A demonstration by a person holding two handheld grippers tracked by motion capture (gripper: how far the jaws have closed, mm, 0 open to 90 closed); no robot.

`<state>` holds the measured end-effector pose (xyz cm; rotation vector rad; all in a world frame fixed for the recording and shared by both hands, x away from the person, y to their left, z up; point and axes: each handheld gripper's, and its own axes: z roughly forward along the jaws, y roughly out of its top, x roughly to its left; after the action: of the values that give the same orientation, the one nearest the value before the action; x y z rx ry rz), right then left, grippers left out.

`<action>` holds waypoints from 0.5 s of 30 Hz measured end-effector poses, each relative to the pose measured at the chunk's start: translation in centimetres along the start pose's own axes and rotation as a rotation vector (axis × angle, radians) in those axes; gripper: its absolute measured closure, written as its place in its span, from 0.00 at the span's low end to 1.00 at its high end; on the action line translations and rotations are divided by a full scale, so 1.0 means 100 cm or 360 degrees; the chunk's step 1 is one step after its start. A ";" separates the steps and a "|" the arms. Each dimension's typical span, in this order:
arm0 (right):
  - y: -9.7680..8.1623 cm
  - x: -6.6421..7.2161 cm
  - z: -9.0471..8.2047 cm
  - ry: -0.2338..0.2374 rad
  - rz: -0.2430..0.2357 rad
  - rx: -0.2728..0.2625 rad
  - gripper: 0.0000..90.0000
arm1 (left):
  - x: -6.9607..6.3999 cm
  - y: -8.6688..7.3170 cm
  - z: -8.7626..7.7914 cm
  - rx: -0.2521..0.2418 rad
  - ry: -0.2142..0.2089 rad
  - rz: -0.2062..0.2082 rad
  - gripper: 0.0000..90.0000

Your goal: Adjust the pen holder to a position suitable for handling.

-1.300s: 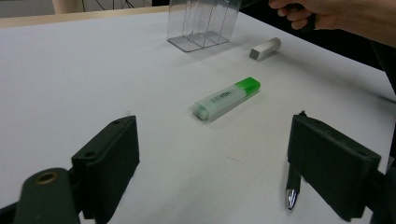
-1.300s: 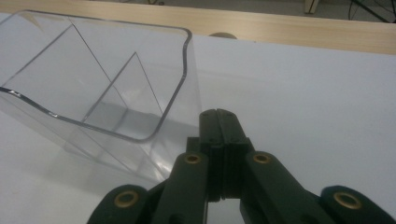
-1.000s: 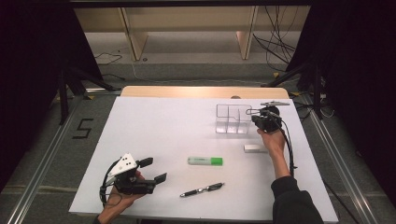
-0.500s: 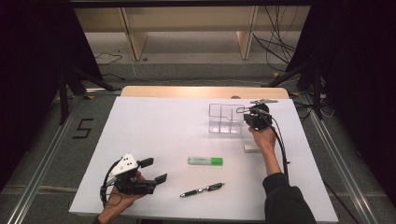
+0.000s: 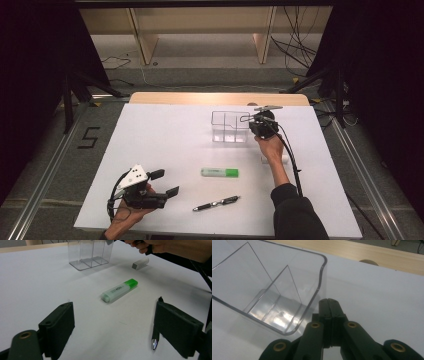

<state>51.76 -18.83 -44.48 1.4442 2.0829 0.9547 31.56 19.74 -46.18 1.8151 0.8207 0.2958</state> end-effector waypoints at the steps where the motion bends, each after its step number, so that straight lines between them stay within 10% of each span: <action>1: 0.001 0.001 0.001 0.0005 0.0003 0.0000 1.00 | 0.000 0.000 0.000 0.0001 0.0000 0.0000 0.18; 15: 0.008 0.019 0.008 0.0038 -0.0035 -0.0001 1.00 | 0.000 0.000 0.000 -0.0002 0.0004 -0.0002 0.18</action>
<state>52.09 -16.65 -44.38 1.4130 2.1112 0.9687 31.56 19.73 -46.15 1.8135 0.8235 0.2975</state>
